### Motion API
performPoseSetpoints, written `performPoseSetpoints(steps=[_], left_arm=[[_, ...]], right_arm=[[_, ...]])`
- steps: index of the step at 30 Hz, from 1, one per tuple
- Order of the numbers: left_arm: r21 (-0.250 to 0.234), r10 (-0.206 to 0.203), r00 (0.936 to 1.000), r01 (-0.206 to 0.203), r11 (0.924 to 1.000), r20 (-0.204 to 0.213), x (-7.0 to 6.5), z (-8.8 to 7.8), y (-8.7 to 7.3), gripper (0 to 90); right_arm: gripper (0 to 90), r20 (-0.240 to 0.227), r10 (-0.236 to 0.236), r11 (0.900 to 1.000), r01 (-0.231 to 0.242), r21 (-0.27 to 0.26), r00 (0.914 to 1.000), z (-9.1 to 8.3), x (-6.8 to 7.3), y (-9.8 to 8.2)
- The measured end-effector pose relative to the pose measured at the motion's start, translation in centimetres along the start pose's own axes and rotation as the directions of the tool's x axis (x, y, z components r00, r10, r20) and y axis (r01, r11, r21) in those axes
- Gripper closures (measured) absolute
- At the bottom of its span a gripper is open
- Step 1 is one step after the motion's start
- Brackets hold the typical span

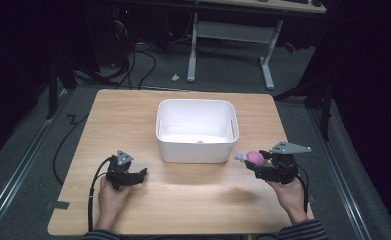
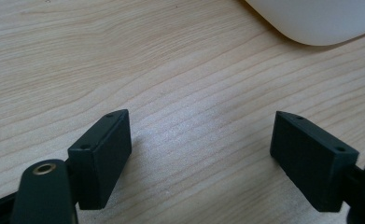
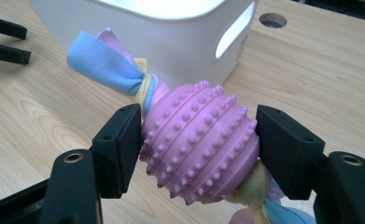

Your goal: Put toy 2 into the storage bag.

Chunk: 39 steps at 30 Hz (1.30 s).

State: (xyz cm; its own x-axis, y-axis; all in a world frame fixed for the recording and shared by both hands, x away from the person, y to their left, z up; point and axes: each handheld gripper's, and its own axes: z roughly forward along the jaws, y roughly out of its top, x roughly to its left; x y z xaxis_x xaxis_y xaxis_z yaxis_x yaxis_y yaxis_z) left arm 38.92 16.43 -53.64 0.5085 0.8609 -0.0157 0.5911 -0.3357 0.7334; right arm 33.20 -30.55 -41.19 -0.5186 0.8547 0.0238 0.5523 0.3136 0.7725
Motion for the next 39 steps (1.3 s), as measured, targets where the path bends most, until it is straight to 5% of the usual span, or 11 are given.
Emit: performPoseSetpoints(steps=[18, 39], left_arm=[[0.001, 0.000, 1.0000, 0.000, 1.0000, -0.001, 0.0, 0.0, 0.0, 20.6], [-0.001, -0.002, 1.0000, 0.002, 1.0000, -0.002, 0.0, 0.0, 0.0, 20.1]], right_arm=[[33.9, -0.056, -0.029, 0.999, 0.027, -0.028, 0.9980, -1.6, -0.1, 4.7], [33.9, -0.071, -0.100, 0.995, 0.098, -0.029, 0.9924, -0.6, 0.7, 9.6]])
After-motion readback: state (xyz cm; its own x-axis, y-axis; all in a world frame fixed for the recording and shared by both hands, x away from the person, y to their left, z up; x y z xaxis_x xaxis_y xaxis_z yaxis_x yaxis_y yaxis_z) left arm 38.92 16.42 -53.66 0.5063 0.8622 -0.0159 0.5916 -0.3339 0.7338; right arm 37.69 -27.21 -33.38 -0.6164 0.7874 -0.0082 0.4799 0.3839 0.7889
